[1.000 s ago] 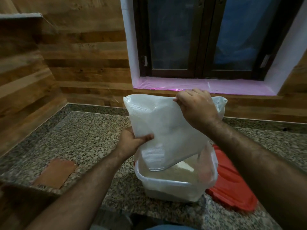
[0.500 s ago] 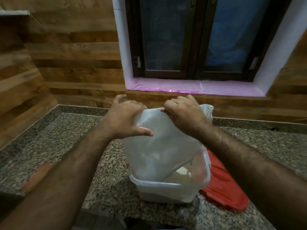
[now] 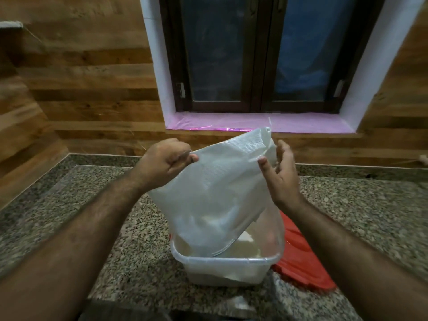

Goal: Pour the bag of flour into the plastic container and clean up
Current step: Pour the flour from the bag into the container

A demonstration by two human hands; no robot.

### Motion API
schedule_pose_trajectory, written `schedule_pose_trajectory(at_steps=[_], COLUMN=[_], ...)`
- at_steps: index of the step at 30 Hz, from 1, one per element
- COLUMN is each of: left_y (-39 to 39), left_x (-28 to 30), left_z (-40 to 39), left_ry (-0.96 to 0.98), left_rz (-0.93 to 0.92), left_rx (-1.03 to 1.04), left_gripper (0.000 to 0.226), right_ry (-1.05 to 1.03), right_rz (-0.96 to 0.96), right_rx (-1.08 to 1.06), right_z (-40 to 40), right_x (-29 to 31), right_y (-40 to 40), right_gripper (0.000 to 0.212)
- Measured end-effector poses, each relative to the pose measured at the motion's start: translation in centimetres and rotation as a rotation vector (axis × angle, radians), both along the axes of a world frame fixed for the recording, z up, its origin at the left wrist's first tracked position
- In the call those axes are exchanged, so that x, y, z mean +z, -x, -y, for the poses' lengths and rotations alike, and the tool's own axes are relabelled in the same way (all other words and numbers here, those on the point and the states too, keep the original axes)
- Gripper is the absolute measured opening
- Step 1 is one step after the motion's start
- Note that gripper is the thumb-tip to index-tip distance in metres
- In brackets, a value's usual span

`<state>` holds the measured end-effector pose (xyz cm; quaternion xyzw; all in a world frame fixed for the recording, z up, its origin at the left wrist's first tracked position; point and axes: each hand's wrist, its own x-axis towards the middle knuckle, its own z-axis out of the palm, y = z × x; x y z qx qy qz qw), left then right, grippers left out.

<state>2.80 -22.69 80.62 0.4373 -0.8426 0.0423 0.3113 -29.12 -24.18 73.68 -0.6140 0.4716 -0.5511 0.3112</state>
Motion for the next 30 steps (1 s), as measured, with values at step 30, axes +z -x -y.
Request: schedule_pose_trajectory(at_steps=[30], left_y=[0.2], left_x=[0.7], left_z=[1.9], left_ry=[0.481], left_rz=[0.103], left_rx=[0.151], left_gripper=[0.060], right_ry=[-0.264], right_rz=[0.084], right_rx=[0.492], right_z=[1.4], right_x=[-2.8], right_y=[4.4], right_gripper=[0.057])
